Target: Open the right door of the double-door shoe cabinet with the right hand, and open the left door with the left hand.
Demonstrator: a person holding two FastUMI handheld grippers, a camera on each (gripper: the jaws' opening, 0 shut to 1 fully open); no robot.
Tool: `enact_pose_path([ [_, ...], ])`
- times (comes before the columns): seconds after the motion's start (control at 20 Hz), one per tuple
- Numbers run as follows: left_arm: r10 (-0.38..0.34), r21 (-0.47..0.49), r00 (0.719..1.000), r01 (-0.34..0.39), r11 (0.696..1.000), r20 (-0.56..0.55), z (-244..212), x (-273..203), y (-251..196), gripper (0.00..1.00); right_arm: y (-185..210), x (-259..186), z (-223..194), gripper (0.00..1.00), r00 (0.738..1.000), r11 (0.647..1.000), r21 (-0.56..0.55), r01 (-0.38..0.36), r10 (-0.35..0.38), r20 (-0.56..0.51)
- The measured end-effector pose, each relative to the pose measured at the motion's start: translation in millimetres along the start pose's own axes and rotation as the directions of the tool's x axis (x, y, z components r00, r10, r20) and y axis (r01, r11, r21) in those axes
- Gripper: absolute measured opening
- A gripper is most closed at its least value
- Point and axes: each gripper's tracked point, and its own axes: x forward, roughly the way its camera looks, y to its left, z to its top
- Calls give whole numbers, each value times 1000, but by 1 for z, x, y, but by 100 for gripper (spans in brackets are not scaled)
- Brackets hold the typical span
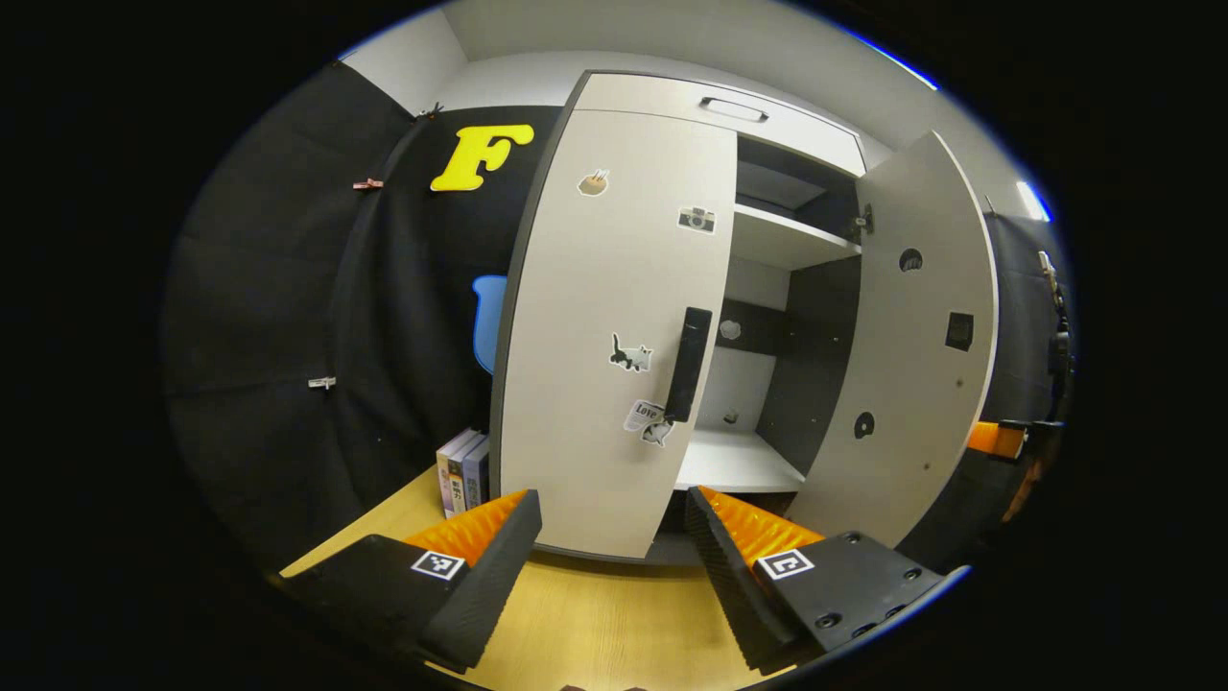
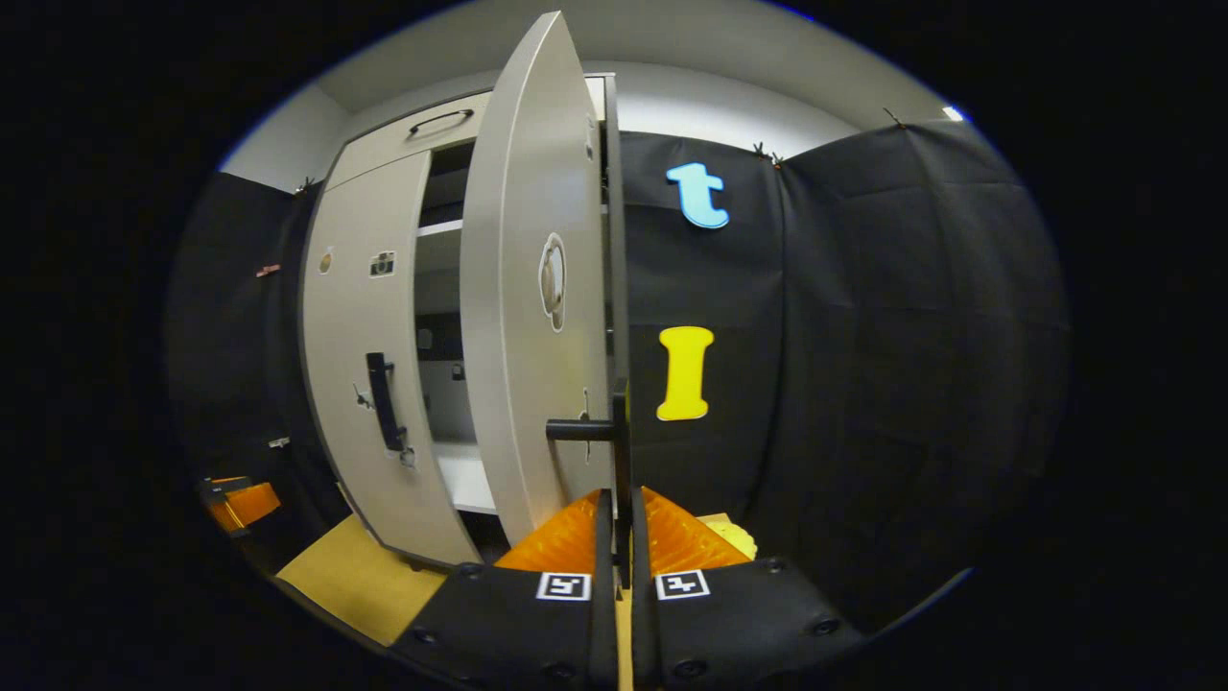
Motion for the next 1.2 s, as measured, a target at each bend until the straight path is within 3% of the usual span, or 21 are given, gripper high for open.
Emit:
enact_pose_path([
  [0.05,-2,1,1000,2,1000,-8,-2,0,-2,95,6,7,-6,5,999,997,74,-29,32,-32],
  [0.15,-9,9,1000,9,1000,-13,-3,-2,-5,95,33,3,-7,10,998,986,155,-54,60,-29],
  [0.35,-1,36,1000,1,999,-10,0,-8,-1,95,23,0,-2,6,1000,998,57,-30,30,0],
  [0.75,19,36,1000,-18,999,-21,-3,-14,21,95,22,-3,-4,7,1000,996,83,21,-19,-24],
  [0.95,32,91,999,-29,995,-23,-5,-16,39,95,19,-25,2,10,998,990,129,62,-60,-20],
  [1.0,28,95,999,-26,995,-23,-5,-16,40,95,19,-33,1,21,997,988,135,72,-69,-25],
  [1.05,21,92,1000,-19,996,-23,-5,-17,42,95,18,-42,-2,22,996,987,136,84,-81,-32],
  [1.1,15,90,1000,-12,996,-27,-5,-17,45,95,18,-50,-4,33,995,986,133,98,-94,-39],
  [1.15,10,87,999,-7,996,-33,-7,-17,47,95,18,-59,-6,58,994,986,129,105,-101,-38],
  [1.2,4,88,999,-1,996,-36,-9,-19,48,95,20,-69,-7,60,993,986,125,114,-111,-28],
])
